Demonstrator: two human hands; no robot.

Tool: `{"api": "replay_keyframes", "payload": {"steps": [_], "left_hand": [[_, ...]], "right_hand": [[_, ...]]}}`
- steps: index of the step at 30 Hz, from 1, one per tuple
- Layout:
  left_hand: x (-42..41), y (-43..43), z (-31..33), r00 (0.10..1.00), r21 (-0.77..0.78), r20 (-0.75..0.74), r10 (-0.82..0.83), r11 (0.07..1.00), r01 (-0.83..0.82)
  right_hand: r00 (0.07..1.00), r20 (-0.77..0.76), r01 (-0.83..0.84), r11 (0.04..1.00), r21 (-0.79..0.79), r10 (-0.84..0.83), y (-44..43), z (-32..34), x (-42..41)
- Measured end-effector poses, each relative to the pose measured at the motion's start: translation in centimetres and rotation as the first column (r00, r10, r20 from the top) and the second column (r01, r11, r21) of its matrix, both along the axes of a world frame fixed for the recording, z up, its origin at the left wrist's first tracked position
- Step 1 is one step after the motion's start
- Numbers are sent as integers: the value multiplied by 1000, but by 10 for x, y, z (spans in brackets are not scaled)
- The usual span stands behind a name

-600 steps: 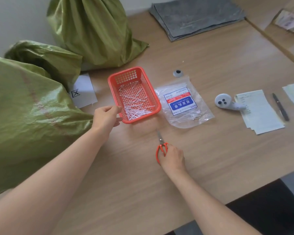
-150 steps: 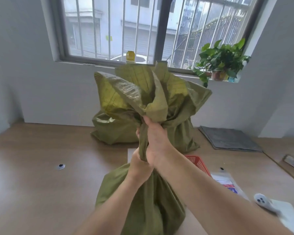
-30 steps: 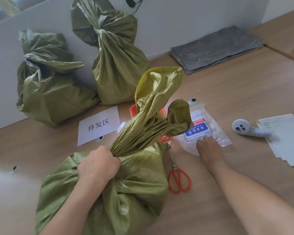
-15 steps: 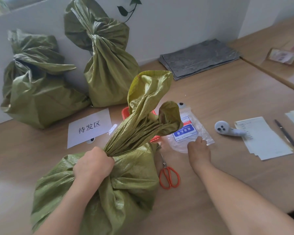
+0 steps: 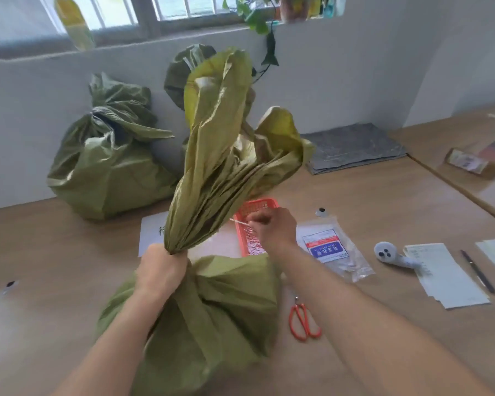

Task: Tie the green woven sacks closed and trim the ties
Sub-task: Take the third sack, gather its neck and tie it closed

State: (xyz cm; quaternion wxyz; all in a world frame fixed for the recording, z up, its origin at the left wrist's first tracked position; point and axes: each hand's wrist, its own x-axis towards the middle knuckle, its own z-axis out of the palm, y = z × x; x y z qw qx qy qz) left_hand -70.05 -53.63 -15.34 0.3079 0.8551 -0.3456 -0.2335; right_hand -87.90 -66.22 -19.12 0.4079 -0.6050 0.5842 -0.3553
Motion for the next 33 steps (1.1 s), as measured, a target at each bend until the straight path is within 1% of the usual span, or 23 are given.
{"api": "replay_keyframes", "payload": {"steps": [1,2,3,4,6,8,9,12,14,17,19,22,23,25,26,30,33], "left_hand": [[8,5,3,998,-54,-57,-7,999,4],[16,10,5,994,-110,-104,-16,994,4],[25,15,7,989,-168,-145,-24,986,0],[36,21,7,982,-225,-186,-31,974,-11],[62,29,4,960,-325,-278,-32,944,-62],[91,37,2,947,-383,-320,-38,919,-93],[106,42,1,949,-416,-313,-41,904,-98],[148,57,6,956,-511,-290,-30,850,-129],[173,65,9,963,-529,-265,-40,841,-111],[204,78,10,978,-550,-193,-75,834,-44],[218,87,8,987,-553,-140,-80,833,-11],[234,102,6,994,-519,-89,-58,854,3],[238,104,4,995,-512,-88,-51,859,-1],[243,113,6,995,-506,-92,-42,863,-11],[246,117,7,994,-509,-102,-40,860,-18],[258,128,0,988,-477,-157,9,875,-84],[259,132,-11,980,-470,-194,42,873,-131]], "right_hand": [[990,135,-46,998,38,41,12,8,16],[961,264,-109,992,69,87,25,17,33],[930,342,-170,983,73,136,37,26,51],[914,359,-218,975,50,186,47,33,70],[919,288,-277,961,-10,268,62,41,110],[936,153,-314,948,-48,318,79,49,149],[933,105,-339,939,-58,343,89,52,168],[913,26,-403,910,-101,407,113,62,216],[902,-45,-431,893,-129,429,124,72,240],[883,-208,-454,878,-149,421,140,85,262],[858,-274,-479,870,-115,435,147,89,271],[849,-275,-487,870,-80,450,153,82,288],[844,-274,-500,861,-93,461,156,80,293],[832,-214,-547,822,-158,512,159,71,303],[827,-183,-558,816,-151,531,163,71,307],[841,-133,-525,850,33,524,174,70,316],[837,-67,-534,837,119,544,181,68,314]]}}
